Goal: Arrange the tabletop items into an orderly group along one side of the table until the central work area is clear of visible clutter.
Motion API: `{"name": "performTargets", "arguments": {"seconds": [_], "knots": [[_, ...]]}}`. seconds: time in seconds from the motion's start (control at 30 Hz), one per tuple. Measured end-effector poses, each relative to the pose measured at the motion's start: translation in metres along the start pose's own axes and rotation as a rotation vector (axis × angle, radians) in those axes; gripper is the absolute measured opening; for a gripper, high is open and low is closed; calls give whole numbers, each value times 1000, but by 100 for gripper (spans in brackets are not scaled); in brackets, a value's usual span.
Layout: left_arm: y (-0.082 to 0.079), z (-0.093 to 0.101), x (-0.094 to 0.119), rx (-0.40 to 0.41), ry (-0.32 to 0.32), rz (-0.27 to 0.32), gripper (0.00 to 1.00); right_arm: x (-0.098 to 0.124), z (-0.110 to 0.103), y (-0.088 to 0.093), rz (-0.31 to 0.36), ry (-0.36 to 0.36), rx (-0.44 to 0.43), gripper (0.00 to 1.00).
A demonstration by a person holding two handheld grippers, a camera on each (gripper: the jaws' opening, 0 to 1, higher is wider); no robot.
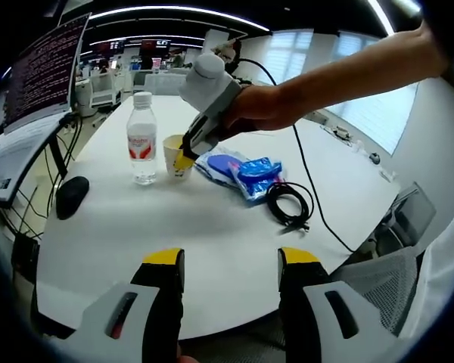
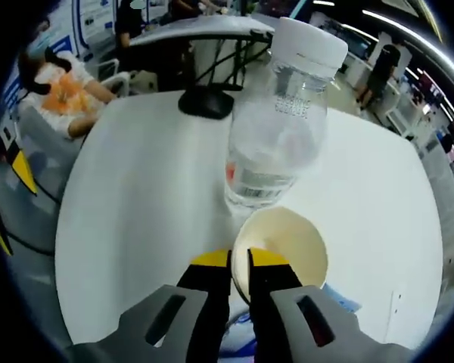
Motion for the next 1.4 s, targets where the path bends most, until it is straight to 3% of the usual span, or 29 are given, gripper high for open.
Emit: {"name": "performTargets", "arguments": {"seconds": [0.5, 1.03, 1.4], "knots": [[-6, 7, -4, -5, 17, 6, 49, 5, 9, -5, 29, 41, 19, 12], [-5, 24, -9, -16, 44, 2, 49, 38, 1, -5, 111, 96, -2, 18], [0, 32, -10, -15, 57, -12, 49, 72, 2, 1, 202, 198, -111, 19]]}}
Point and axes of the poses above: the point that each gripper's makers call its tool centre point, and the gripper's own axes: x roughly backward along the fingers, z roughly to its right, y roughly out of its underside, the point moved 3 cm from there along x, roughly backward along the fingers, and after that the axes turned 14 degrees about x, right-handed, at the moved point
